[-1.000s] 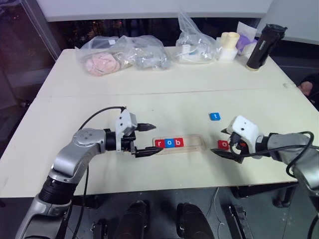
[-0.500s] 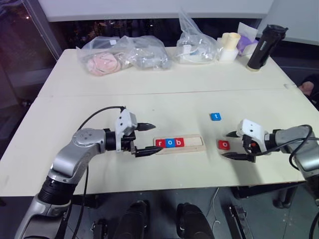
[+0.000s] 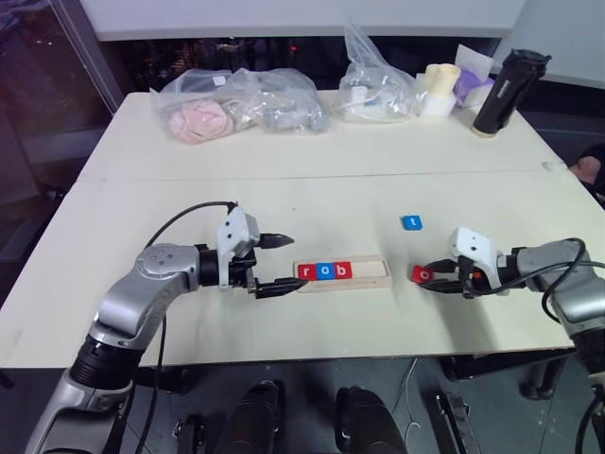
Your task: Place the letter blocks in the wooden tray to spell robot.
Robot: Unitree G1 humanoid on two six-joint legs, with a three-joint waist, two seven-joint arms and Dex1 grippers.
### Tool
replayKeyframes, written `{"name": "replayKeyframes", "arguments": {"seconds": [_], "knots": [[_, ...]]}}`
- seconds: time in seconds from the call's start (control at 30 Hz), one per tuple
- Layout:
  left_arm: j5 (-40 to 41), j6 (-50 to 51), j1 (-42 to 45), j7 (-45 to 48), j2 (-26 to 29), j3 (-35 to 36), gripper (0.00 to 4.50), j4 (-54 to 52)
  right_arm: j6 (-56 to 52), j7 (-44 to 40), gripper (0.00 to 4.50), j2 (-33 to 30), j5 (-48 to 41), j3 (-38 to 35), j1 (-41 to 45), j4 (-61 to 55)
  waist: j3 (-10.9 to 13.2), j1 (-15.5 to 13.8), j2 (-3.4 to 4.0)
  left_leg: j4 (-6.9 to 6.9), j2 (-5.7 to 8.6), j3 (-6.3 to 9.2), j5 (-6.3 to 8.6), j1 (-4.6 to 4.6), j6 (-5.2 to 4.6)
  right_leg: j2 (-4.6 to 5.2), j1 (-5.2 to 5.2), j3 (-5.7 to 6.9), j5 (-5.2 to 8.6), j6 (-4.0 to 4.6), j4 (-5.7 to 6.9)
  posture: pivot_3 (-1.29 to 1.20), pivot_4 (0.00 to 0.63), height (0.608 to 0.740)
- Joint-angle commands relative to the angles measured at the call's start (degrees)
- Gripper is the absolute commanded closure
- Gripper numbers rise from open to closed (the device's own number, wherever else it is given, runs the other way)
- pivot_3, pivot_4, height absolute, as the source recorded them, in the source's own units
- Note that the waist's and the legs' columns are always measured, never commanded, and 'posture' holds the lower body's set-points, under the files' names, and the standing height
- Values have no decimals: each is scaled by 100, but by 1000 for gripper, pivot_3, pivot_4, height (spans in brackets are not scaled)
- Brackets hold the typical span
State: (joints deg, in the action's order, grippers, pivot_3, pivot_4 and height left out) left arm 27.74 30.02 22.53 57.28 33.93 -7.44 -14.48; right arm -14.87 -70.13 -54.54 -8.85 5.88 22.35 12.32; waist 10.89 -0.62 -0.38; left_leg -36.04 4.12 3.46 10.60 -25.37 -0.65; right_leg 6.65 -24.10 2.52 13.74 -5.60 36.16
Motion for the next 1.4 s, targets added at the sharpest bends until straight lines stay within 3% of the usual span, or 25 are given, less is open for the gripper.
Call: {"name": "replayKeyframes", "arguments": {"seconds": [0.03, 0.2, 0.43, 1.07, 1.27, 1.3, 1.4], "knots": [[80, -10, 15, 32, 67, 143, 0, -170, -135, -84, 3374, 48, -62, 3, 394, -711, 1, 15, 2, 1, 0, -1, 0, -1, 0, 0, -3, -1, 0, 0, 1, 0, 150, 725], [71, -23, 61, 12, 23, 102, 0, -139, -75, -283, 3374, 263, 137, 431, 764, -1022, 0, -6, 2, 4, -1, -4, 0, -2, 0, -4, -11, -7, 0, 0, 4, 0, 150, 725], [90, -17, -11, -36, 33, 153, 0, -226, 105, -341, 3374, 740, 461, 928, 1171, -613, 0, -11, 1, 0, 6, -6, 0, -4, 0, 2, -9, -8, -2, -3, 1, 0, 150, 725], [133, 34, -164, -257, 24, 196, 0, -398, 317, -537, 3374, 1103, 715, 1079, 1543, -154, 0, -8, 1, 0, 3, -6, -1, -3, -1, -10, -11, -8, -12, -19, 4, 0, 150, 725], [138, 38, -164, -273, 10, 186, 0, -397, 282, -575, 230, 1132, 755, 1083, 1568, -187, 0, -8, 1, -1, 3, -6, -1, -2, 0, -10, -11, -9, -12, -19, 5, 0, 150, 725], [134, 32, -166, -271, 10, 184, 0, -393, 260, -584, 31, 1135, 752, 1079, 1577, -205, 0, -8, 1, -1, 3, -6, -1, -2, -1, -10, -11, -9, -12, -19, 5, 0, 150, 725], [130, 27, -164, -271, 4, 180, 0, -384, 203, -567, 31, 1146, 712, 1006, 1623, -255, 0, -8, 1, -1, 3, -6, -1, -2, 0, -11, -11, -9, -13, -20, 5, 0, 150, 725]]}}
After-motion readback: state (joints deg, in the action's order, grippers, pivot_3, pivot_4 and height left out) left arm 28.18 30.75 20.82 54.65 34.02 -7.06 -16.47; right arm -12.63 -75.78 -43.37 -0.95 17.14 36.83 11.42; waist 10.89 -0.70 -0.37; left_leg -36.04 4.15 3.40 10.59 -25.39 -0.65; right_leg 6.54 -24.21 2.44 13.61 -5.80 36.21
